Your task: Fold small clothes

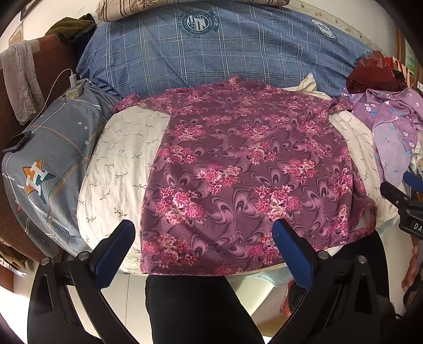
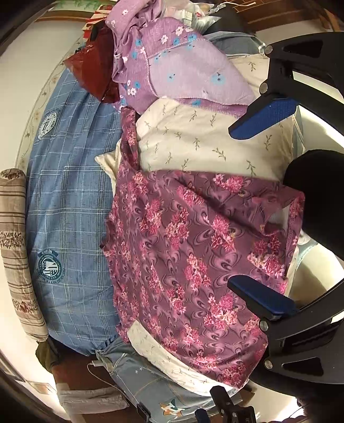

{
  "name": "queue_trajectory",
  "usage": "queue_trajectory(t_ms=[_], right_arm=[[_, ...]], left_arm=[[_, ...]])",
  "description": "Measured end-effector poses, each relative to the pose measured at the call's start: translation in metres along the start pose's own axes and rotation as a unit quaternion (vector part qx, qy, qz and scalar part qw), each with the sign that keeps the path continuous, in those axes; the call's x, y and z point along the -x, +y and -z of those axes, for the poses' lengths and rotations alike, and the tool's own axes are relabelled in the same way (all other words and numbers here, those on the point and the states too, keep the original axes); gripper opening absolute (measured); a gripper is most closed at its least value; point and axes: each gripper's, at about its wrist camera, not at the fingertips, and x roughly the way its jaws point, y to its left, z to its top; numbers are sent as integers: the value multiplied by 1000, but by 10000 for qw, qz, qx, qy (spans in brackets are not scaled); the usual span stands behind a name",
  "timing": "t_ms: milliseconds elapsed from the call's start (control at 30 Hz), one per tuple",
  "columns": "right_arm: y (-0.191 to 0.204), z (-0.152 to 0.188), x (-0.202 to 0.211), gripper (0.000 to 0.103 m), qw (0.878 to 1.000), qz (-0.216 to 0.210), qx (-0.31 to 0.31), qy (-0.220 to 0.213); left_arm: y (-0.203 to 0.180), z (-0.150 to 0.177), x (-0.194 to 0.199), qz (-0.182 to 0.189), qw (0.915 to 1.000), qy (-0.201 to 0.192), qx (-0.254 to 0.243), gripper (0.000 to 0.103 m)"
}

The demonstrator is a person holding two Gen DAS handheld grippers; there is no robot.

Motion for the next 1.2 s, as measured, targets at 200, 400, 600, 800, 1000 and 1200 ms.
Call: queue_trajectory(t_ms=[200, 400, 600, 800, 1000, 1200], right_arm=[[5, 0, -9, 103, 9992, 278, 154, 237], [-3, -2, -6, 103, 9992, 302, 37, 275], [-8, 1, -1, 103, 9990, 362, 5, 252], [-12, -1, -2, 103, 9989, 358, -44, 292], [-17, -2, -4, 103, 9988, 377, -88, 312], [-23, -2, -10, 103, 9984, 389, -148, 383]], left_arm=[[9, -1, -2, -11, 10000, -32, 50, 103], [22, -4, -10, -39, 9996, 110, 275, 103], [22, 0, -9, 79, 9993, 133, 334, 103], [16, -1, -10, 94, 9996, 145, 209, 103], [10, -3, -12, 123, 9998, 134, 125, 103], [6, -6, -15, 90, 9998, 146, 31, 103]])
